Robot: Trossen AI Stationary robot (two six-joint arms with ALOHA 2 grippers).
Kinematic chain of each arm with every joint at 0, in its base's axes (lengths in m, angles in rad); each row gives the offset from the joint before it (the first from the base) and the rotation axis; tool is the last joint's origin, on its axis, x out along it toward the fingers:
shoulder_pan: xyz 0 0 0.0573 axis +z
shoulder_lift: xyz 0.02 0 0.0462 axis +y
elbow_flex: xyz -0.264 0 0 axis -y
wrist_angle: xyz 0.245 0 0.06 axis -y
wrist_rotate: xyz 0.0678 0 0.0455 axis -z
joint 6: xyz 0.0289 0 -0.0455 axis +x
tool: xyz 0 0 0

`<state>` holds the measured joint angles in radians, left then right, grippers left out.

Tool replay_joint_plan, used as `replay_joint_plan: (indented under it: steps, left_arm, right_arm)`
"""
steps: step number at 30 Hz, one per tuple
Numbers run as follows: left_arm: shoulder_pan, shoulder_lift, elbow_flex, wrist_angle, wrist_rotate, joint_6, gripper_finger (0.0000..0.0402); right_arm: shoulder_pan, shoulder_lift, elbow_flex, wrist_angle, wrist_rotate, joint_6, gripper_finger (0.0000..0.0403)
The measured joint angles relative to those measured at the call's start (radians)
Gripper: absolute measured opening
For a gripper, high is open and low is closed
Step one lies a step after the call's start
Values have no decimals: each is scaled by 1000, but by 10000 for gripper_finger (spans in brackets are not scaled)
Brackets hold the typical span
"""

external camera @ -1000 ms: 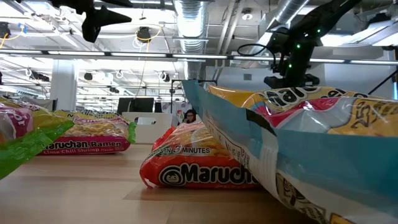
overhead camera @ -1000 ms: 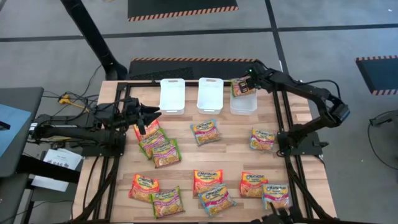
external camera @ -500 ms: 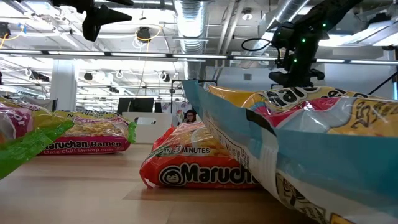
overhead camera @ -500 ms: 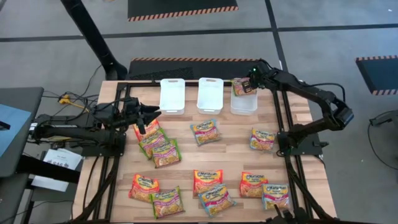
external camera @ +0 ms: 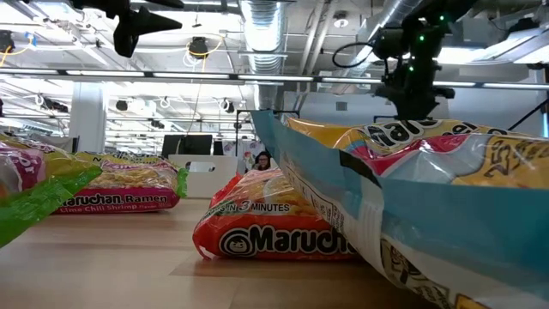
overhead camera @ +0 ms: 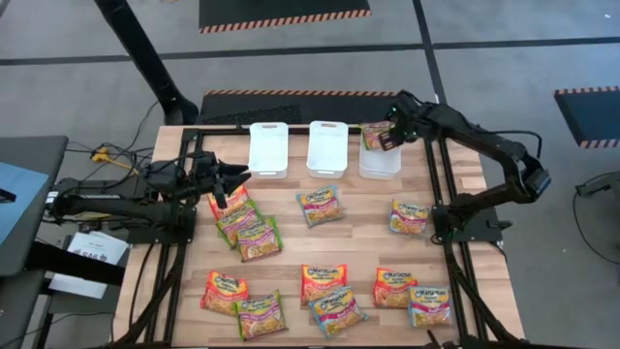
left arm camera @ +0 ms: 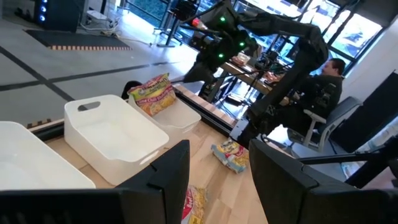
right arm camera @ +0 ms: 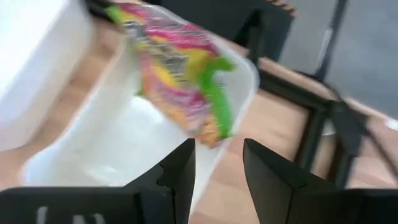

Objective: Sort Maruchan noodles
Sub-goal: Put the green noodle pack into the right white bin

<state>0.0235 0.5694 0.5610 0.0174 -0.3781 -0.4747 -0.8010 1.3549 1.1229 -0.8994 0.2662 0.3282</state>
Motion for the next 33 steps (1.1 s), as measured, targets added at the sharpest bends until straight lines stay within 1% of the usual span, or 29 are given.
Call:
replay_joint_plan:
  steps: [2, 14, 18, 26, 33]
  left_arm:
    - [0, 0, 0, 0, -2, 0, 153]
    - [0, 0, 0, 0, -2, 0, 153]
    - [0, 0, 0, -1, -2, 0, 153]
    - [0, 0, 0, -1, -3, 35, 153]
    - [0, 0, 0, -1, -4, 37, 153]
  right_arm:
    - [-2, 17, 0, 2, -32, 14, 159]
    - [-19, 141, -2, 53, -57, 3, 159]
    - [-34, 181, -2, 74, -90, 3, 159]
    - [-39, 261, -2, 99, -84, 1, 159]
    - [-46, 266, -2, 138, -52, 2, 159]
